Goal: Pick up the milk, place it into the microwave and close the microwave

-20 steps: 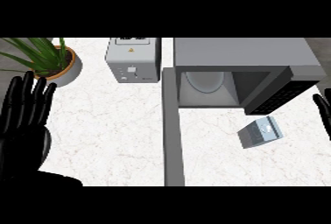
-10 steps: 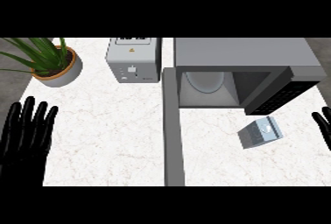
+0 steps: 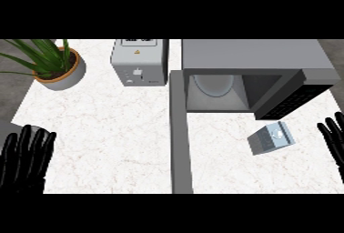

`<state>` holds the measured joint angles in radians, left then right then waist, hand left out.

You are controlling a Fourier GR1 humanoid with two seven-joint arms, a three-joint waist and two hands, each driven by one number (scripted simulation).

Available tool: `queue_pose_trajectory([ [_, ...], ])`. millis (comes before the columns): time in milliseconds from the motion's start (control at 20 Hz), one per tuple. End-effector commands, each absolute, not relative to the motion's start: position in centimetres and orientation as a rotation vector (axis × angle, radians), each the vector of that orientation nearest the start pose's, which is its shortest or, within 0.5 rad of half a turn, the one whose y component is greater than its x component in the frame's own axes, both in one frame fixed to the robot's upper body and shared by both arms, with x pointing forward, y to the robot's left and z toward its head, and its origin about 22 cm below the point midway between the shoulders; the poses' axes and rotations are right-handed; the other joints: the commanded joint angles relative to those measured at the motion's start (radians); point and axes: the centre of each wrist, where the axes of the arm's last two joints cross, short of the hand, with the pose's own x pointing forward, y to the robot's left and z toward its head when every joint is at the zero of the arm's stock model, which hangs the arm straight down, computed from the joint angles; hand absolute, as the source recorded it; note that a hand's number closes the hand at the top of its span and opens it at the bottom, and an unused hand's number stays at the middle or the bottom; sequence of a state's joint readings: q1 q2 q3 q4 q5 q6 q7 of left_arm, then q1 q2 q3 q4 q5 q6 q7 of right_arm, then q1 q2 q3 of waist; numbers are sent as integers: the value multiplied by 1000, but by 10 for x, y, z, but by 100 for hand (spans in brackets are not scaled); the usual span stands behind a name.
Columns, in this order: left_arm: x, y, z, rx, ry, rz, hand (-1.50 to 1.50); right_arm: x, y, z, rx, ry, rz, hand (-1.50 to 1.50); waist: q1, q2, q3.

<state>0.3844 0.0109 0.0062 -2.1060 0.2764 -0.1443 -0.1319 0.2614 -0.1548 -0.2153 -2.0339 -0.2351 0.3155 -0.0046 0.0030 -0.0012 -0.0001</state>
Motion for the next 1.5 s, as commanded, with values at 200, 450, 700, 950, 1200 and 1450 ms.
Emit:
queue_pose_trajectory([
  [200,121,257,51,-165,-1910,163,-150,179,-305,26,26,-1793,86,-150,2,0,0],
  [450,109,264,42,-171,-1916,185,-150,195,-307,-23,-104,-1760,27,-150,11,1,0],
  [700,115,272,35,-160,-1909,174,-150,205,-330,-44,-167,-1746,-27,-150,4,2,0],
  [950,100,264,36,-165,-1926,167,-150,209,-340,-65,-167,-1737,-8,-150,4,1,0],
  [1200,96,249,54,-157,-1925,162,-150,191,-348,-105,-160,-1728,27,-150,5,1,1],
  [1450,96,243,37,-148,-1933,162,-150,208,-346,-117,-172,-1765,47,-150,5,1,1],
])
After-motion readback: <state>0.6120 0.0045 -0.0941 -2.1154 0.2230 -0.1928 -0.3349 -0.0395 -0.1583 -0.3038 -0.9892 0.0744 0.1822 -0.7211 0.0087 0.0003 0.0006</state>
